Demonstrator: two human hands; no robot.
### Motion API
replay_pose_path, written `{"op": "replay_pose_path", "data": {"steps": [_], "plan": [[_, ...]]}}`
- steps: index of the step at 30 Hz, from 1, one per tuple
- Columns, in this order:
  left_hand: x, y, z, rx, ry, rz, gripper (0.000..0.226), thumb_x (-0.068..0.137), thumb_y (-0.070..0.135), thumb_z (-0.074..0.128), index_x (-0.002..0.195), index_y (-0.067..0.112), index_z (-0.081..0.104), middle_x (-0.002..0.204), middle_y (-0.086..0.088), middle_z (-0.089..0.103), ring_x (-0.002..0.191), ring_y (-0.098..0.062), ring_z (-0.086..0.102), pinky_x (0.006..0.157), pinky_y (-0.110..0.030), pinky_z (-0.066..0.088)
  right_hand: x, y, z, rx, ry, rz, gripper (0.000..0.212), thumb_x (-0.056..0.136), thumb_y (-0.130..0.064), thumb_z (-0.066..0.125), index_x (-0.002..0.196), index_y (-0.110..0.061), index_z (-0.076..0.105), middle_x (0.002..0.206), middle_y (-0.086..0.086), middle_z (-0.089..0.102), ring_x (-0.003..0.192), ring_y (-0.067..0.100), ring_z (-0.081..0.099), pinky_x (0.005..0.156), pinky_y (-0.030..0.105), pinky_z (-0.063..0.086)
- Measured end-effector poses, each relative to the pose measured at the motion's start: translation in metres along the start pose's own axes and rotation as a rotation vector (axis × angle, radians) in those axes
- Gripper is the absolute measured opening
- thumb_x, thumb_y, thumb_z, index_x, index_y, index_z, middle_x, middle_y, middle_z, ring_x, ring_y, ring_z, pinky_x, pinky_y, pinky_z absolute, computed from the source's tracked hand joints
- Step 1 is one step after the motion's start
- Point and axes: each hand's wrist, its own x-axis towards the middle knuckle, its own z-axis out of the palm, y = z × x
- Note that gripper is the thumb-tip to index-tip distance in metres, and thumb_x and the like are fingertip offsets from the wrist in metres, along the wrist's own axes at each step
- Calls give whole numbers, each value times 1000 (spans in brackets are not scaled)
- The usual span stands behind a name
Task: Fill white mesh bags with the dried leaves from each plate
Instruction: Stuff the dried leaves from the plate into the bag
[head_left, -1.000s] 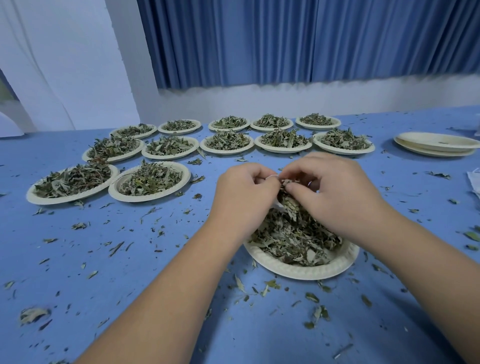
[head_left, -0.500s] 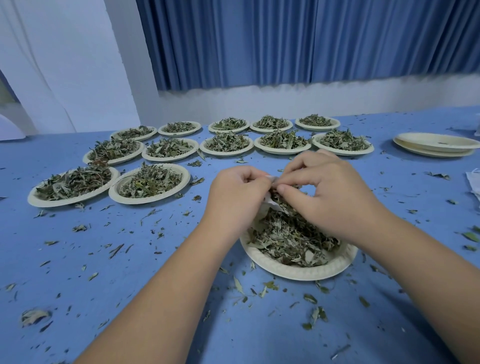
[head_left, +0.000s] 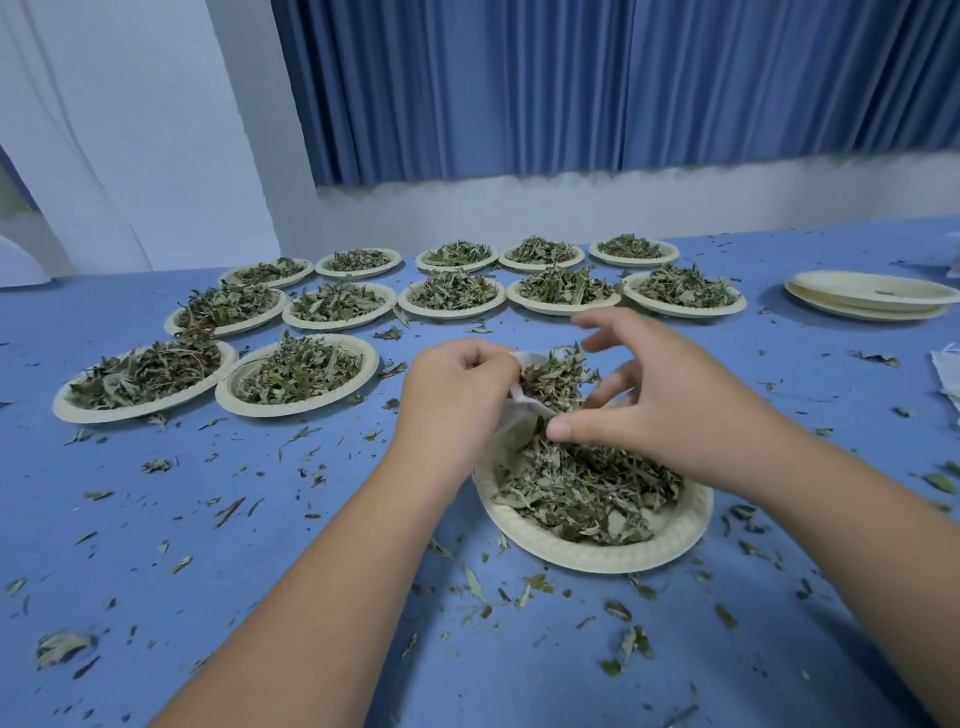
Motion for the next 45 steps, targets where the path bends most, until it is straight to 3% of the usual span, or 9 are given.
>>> {"op": "replay_pose_path", "data": {"steps": [6, 10, 15, 26, 33, 37, 40, 42, 45], "plan": [[1, -1, 2, -1, -6, 16, 32, 87, 19, 66, 56, 26, 66, 39, 15, 44, 36, -7, 33, 52, -27, 29, 3, 2, 7, 202, 127, 34, 32, 70, -34, 81, 97, -38, 64, 70, -6, 64, 60, 2, 57, 64, 24, 43], [1, -2, 3, 9, -4, 51, 23, 86, 21, 67, 63, 23, 68, 43, 13, 48, 38, -7, 37, 51, -26, 30, 2, -1, 10, 238, 188, -39, 23, 73, -24, 81, 85, -37, 68, 69, -12, 60, 59, 0, 57, 64, 18, 44], [-1, -1, 6, 36, -49, 81, 19, 87, 17, 65, 69, 22, 70, 48, 11, 55, 36, -4, 41, 46, -24, 30, -1, -6, 15, 6, 262, -134, 13, 75, -21, 78, 86, -28, 75, 76, -13, 60, 70, 2, 56, 66, 7, 39], [-8, 4, 9, -67, -129, 45, 25, 89, 12, 64, 67, 21, 72, 47, 8, 51, 33, -5, 37, 38, -15, 29, 4, -13, 27, -61, 368, -59, 7, 77, -17, 74, 82, -22, 75, 73, -11, 61, 68, 3, 54, 66, 12, 42], [-8, 9, 4, -119, -63, 36, 14, 90, 13, 66, 77, 13, 71, 41, 16, 48, 31, 1, 39, 39, -12, 33, 2, -8, 15, 247, 222, -26, 17, 77, -17, 78, 87, -31, 76, 70, -18, 71, 66, -6, 64, 64, 8, 47], [-11, 11, 6, -103, -97, 30, 14, 90, 14, 65, 78, 14, 73, 42, 14, 47, 32, -1, 35, 40, -16, 29, 6, -9, 12, 270, 236, -18, 14, 74, -18, 80, 74, -31, 74, 63, -20, 66, 53, -3, 54, 52, 8, 39], [-11, 11, 6, -128, -106, 26, 13, 89, 14, 67, 78, 13, 74, 42, 12, 46, 32, -3, 31, 40, -17, 27, 13, -5, 9, 247, 267, 68, 21, 68, -24, 83, 77, -27, 65, 69, -14, 61, 56, 0, 47, 55, 14, 38], [-10, 11, 5, -155, -104, 26, 14, 88, 13, 68, 76, 14, 74, 43, 11, 46, 32, -3, 30, 38, -16, 26, 19, -5, 5, 299, 189, 178, 28, 66, -27, 85, 83, -25, 62, 79, -11, 59, 60, 2, 49, 57, 19, 39], [-10, 11, 4, -201, -112, 35, 18, 88, 11, 67, 73, 16, 76, 43, 10, 46, 32, -4, 30, 37, -14, 25, 28, -11, 3, 442, -42, 297, 23, 72, -20, 81, 87, -17, 63, 58, -10, 59, 49, 7, 54, 42, 22, 40]]}}
